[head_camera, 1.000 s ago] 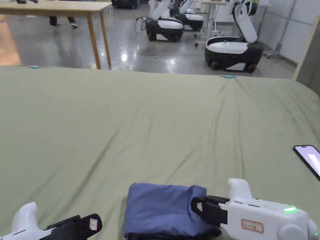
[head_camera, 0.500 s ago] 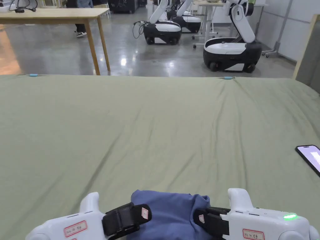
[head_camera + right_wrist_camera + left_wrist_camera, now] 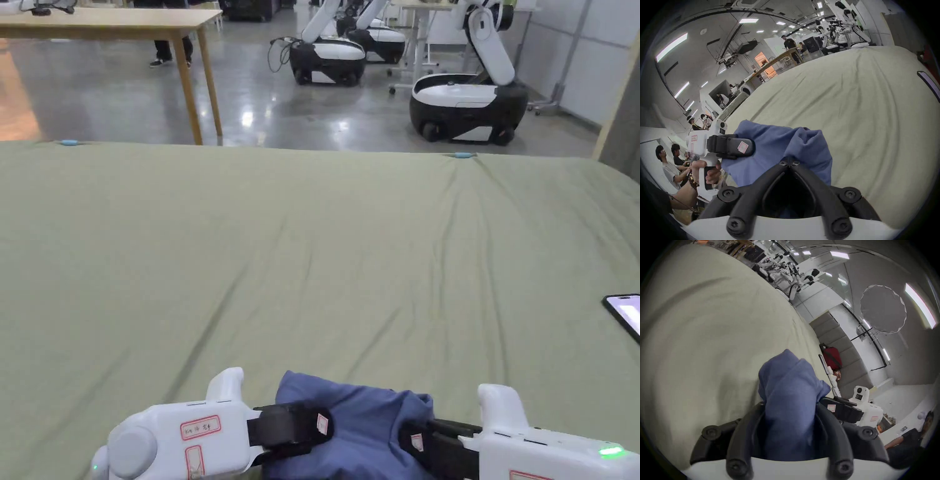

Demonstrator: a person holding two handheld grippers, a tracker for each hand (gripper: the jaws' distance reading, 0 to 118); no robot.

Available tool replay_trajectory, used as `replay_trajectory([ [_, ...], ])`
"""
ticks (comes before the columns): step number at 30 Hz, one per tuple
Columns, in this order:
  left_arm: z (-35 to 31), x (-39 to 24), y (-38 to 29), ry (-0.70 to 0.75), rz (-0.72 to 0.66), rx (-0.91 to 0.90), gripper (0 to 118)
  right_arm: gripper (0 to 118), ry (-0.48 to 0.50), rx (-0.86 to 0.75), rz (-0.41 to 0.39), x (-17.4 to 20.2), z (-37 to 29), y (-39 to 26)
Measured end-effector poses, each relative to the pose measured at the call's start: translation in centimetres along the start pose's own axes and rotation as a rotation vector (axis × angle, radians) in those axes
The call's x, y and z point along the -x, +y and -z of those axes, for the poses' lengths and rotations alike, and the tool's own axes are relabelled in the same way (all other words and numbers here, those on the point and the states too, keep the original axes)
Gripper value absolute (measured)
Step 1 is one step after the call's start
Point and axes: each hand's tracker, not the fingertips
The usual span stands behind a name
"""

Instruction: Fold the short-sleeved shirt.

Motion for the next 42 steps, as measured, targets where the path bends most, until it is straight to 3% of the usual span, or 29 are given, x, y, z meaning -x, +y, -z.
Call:
replay_trajectory([
  [4, -4.0, 2.4, 3.0, -0.036, 0.011, 0.022, 33, 1, 0.045, -0.014, 0.032, 2.0, -1.5, 0.4],
  [7, -10.2, 6.7, 6.2, -0.069, 0.005, 0.023, 33, 1, 0.053, -0.021, 0.020, 3.4, -2.4, 0.7],
  [9, -15.5, 9.7, 7.8, -0.021, 0.073, -0.017, 33, 1, 0.046, -0.030, 0.013, 4.3, -2.7, 0.8],
  [15, -33.0, 21.6, 13.0, 0.021, 0.014, -0.072, 33, 1, 0.026, -0.008, 0.051, 6.4, -2.2, 0.6],
  [20, -41.2, 27.0, 14.5, 0.125, -0.134, -0.197, 33, 1, 0.008, 0.030, 0.100, 7.2, -1.3, 0.2],
  [23, -40.7, 26.5, 13.5, 0.150, -0.113, -0.186, 36, 1, -0.008, 0.056, 0.086, 7.8, -0.9, 0.5],
  [25, -40.4, 27.1, 13.6, 0.163, -0.127, -0.206, 95, 1, -0.021, 0.061, 0.062, 8.4, -1.0, 0.8],
  [26, -40.3, 27.0, 13.5, 0.168, -0.124, -0.220, 115, 1, -0.015, 0.063, 0.051, 8.6, -1.2, 1.0],
  [28, -41.3, 25.7, 13.6, 0.046, -0.113, -0.279, 118, 1, -0.011, 0.053, 0.035, 9.0, -1.6, 1.4],
  [30, -43.3, 24.9, 13.8, 0.118, -0.130, -0.357, 118, 1, 0.002, 0.031, 0.026, 9.2, -2.3, 1.7],
  [33, -46.0, 20.4, 13.3, 0.355, -0.077, -0.422, 118, 1, 0.040, -0.007, 0.026, 9.3, -3.8, 2.2],
  [35, -46.9, 16.2, 11.7, 0.360, -0.029, -0.475, 118, 1, 0.080, -0.041, 0.010, 9.3, -5.2, 2.6],
  [37, -46.7, 12.7, 10.4, 0.274, 0.063, -0.503, 118, 1, 0.099, -0.074, -0.002, 9.2, -6.5, 2.8],
  [40, -42.7, 4.6, 6.5, 0.379, 0.250, -0.644, 118, 1, 0.094, -0.115, -0.056, 8.9, -8.6, 3.4],
  [42, -39.1, 1.2, 4.5, 0.381, 0.303, -0.710, 118, 1, 0.070, -0.146, -0.085, 8.8, -9.8, 3.5],
])
